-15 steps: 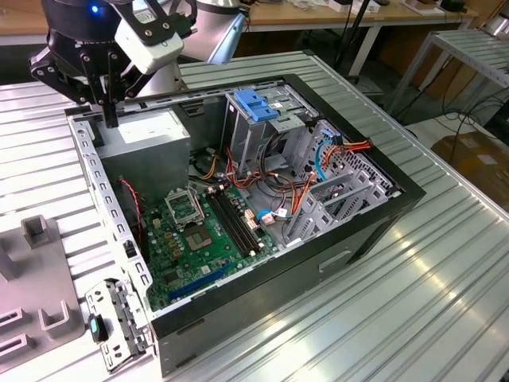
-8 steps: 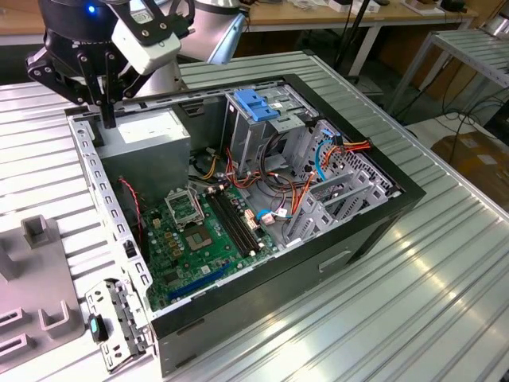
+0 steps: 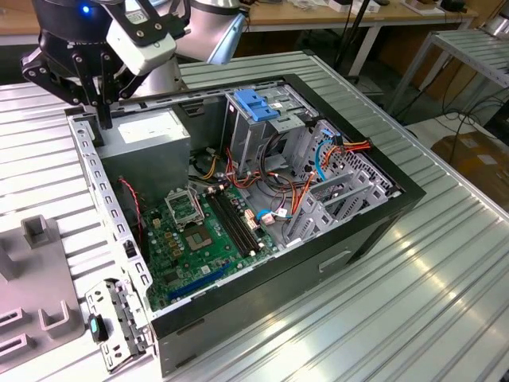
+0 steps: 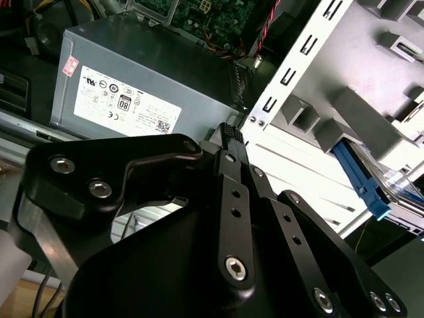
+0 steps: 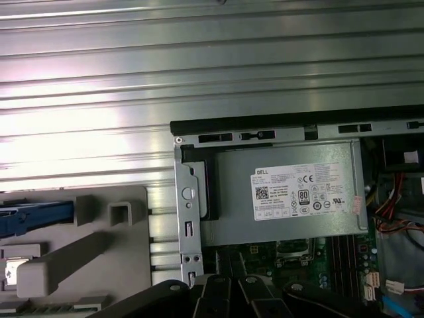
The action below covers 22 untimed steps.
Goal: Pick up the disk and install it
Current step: 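Reach for the disk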
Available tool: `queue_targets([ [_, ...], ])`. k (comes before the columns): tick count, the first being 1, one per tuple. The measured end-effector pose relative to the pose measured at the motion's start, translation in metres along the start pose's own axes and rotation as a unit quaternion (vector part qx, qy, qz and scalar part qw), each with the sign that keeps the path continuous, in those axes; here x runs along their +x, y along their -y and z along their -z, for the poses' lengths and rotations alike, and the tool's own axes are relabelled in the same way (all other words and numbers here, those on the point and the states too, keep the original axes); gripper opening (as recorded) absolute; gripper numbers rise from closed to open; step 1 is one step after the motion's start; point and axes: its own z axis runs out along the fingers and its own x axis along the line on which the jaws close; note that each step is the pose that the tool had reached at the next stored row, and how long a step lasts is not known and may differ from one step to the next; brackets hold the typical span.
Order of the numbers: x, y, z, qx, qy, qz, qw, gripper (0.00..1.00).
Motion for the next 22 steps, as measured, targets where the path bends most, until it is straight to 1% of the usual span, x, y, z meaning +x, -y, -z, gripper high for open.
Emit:
queue_targets([
  [5,0.0036,0.0003,0.0000,0.0001,-0.0003,0.000,1.00000,0.11],
  [22,0.0106,0.0008,-0.0001,0.0002,-0.0019,0.000,1.00000,0.11],
])
